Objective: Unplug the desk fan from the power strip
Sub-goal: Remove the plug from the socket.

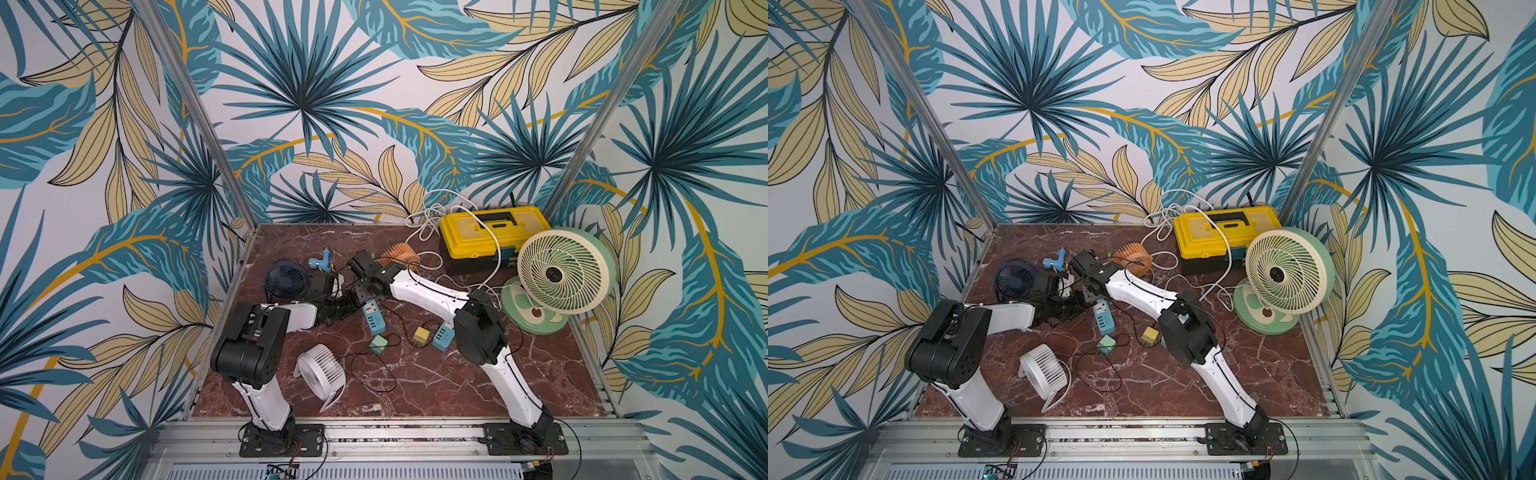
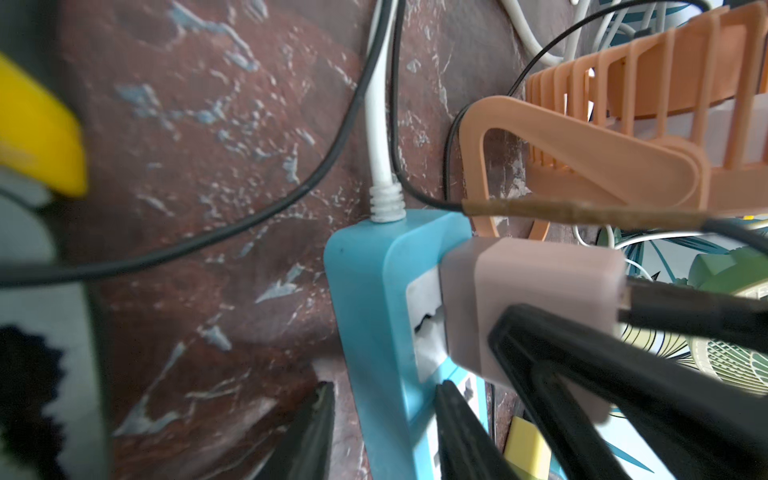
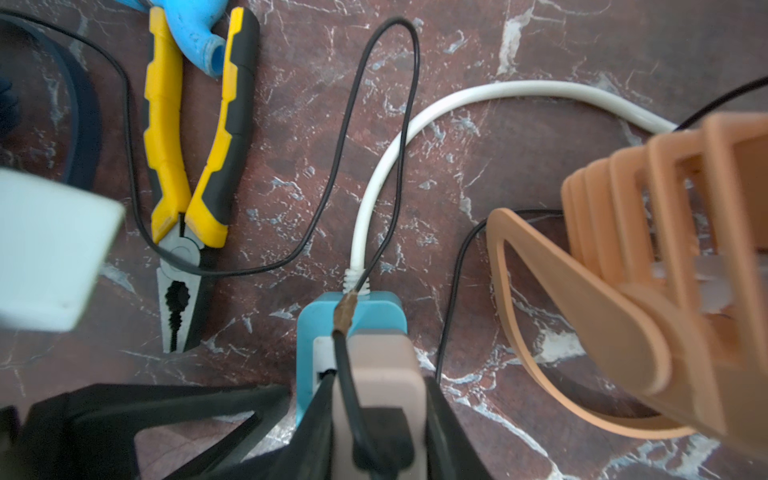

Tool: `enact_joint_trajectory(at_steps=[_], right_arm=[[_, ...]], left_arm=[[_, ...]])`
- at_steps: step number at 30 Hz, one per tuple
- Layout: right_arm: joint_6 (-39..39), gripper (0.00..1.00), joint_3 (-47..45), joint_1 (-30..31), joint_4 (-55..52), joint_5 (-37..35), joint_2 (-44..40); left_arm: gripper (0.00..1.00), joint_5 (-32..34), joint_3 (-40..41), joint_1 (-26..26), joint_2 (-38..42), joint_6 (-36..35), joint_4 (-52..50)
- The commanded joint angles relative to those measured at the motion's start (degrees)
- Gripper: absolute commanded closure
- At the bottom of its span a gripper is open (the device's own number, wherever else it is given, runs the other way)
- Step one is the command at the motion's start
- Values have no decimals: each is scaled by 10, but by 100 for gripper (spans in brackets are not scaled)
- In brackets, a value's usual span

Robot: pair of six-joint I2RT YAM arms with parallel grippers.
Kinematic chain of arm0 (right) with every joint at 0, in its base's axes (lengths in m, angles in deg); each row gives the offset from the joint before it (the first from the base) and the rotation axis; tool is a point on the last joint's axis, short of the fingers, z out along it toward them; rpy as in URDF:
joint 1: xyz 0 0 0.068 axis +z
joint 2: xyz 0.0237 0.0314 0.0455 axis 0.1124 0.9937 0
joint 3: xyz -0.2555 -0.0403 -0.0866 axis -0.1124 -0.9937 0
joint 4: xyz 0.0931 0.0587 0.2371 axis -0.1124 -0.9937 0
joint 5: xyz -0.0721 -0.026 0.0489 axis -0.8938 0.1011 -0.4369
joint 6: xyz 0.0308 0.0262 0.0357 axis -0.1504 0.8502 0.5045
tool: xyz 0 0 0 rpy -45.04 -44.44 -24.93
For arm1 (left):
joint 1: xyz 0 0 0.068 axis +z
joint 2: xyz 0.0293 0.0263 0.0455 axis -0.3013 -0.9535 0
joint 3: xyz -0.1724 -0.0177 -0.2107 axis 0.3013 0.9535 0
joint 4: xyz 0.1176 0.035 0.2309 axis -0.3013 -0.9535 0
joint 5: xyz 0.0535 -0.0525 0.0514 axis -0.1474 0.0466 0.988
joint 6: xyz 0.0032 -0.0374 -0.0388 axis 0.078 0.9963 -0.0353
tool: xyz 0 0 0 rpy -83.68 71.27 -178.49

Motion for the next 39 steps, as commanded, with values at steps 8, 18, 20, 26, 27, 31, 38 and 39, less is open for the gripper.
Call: enact_joint_trajectory(at_steps=[8, 18, 20, 26, 27, 31, 38, 39], right_arm=[[-7, 81, -11, 10, -30, -48, -31], [-20, 82, 6, 38, -35, -29, -36], [-7, 82, -8, 31, -21, 5, -46], [13, 82, -55, 8, 7, 25, -77], [10, 82, -54, 9, 3, 11, -80], [-6, 82, -53, 22, -8, -62, -97], [-1, 82, -66, 21, 13, -23, -119], [-1, 82, -66, 22, 11, -26, -120]], left_arm=[[56, 65, -20, -4, -25, -38, -106], [56, 89, -41, -14, -34, -59, -146], [56, 91, -42, -14, -35, -61, -149], [56, 93, -42, -15, -37, -65, -152], [56, 93, -42, -15, -38, -64, -152], [56, 94, -44, -15, -41, -65, -153], [56, 94, -47, -15, -50, -67, -155], [56, 93, -47, -15, -50, -66, -154]])
